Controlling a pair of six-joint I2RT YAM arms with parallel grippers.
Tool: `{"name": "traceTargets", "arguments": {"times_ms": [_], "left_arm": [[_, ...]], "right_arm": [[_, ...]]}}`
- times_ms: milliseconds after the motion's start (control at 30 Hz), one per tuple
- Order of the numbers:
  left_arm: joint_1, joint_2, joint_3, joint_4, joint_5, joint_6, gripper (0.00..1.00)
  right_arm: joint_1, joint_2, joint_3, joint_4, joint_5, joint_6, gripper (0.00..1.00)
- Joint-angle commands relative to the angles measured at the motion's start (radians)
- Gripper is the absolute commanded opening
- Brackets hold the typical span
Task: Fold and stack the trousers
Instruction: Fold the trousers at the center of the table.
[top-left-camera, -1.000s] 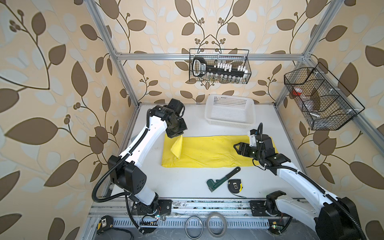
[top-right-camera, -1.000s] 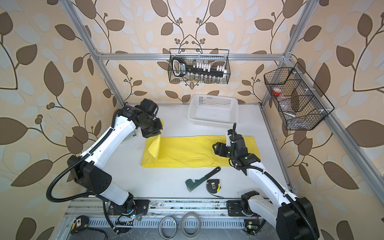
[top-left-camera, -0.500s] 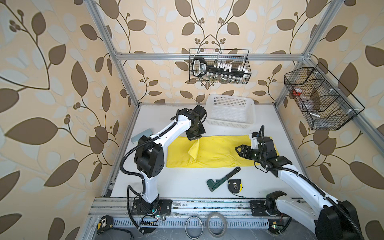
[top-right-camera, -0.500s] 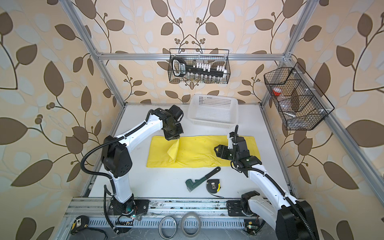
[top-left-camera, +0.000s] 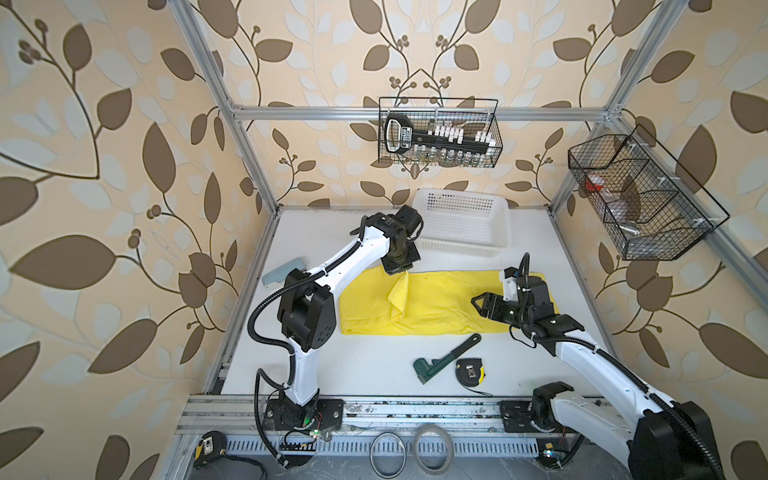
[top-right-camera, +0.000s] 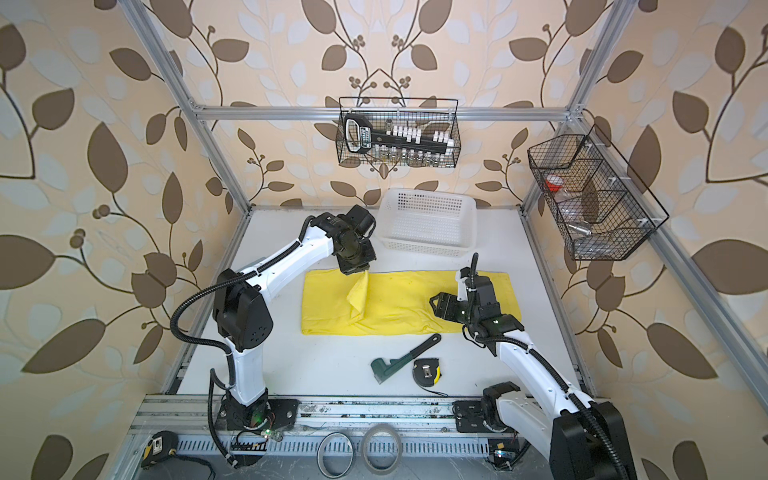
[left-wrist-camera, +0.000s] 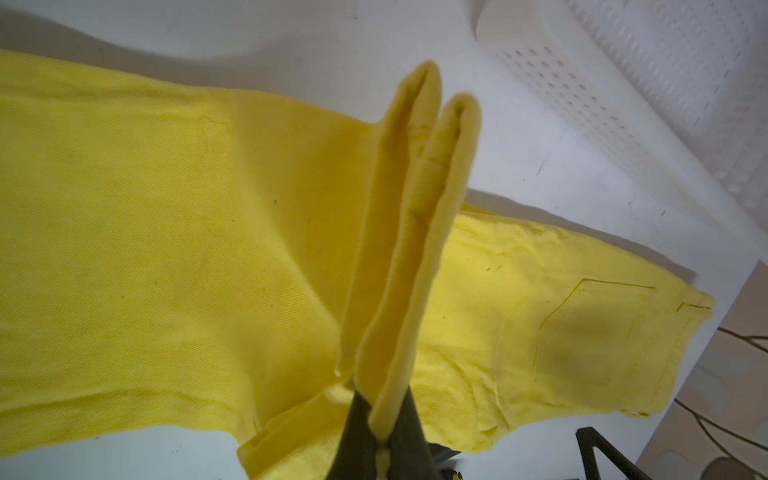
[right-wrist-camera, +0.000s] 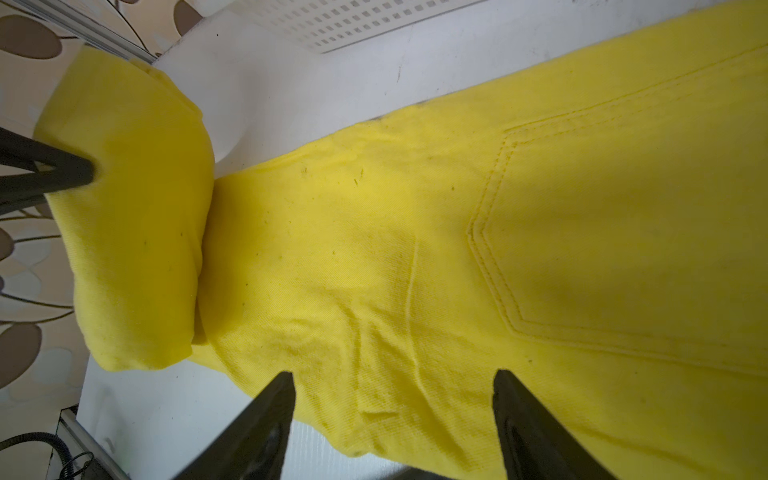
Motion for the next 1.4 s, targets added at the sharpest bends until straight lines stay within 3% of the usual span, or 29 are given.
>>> {"name": "traceTargets", "arguments": {"times_ms": [0, 267, 667, 967, 1367], "left_arm": [[-0.013, 0.013, 0.011, 0.009, -0.004, -0.011, 0.0], [-0.035, 0.077, 0.043, 0.015, 0.062, 0.03, 0.0], [-0.075, 0.183, 0.088, 0.074, 0.149, -0.004, 0.0], [-0.102, 0.12, 0.097, -0.002, 0.096, 0.034, 0.0], [-0.126, 0.237, 0.177, 0.031, 0.144, 0.01, 0.0]], "right_arm": [[-0.002, 0.007, -0.017, 0.014, -0.021, -0.014, 0.76], [-0.011, 0.005, -0.028, 0.011, -0.019, -0.023, 0.76], [-0.012, 0.02, -0.037, 0.026, -0.025, -0.021, 0.76], [-0.011, 0.031, -0.048, 0.034, -0.018, -0.021, 0.76], [-0.012, 0.014, -0.057, 0.021, -0.013, -0.018, 0.76]]}}
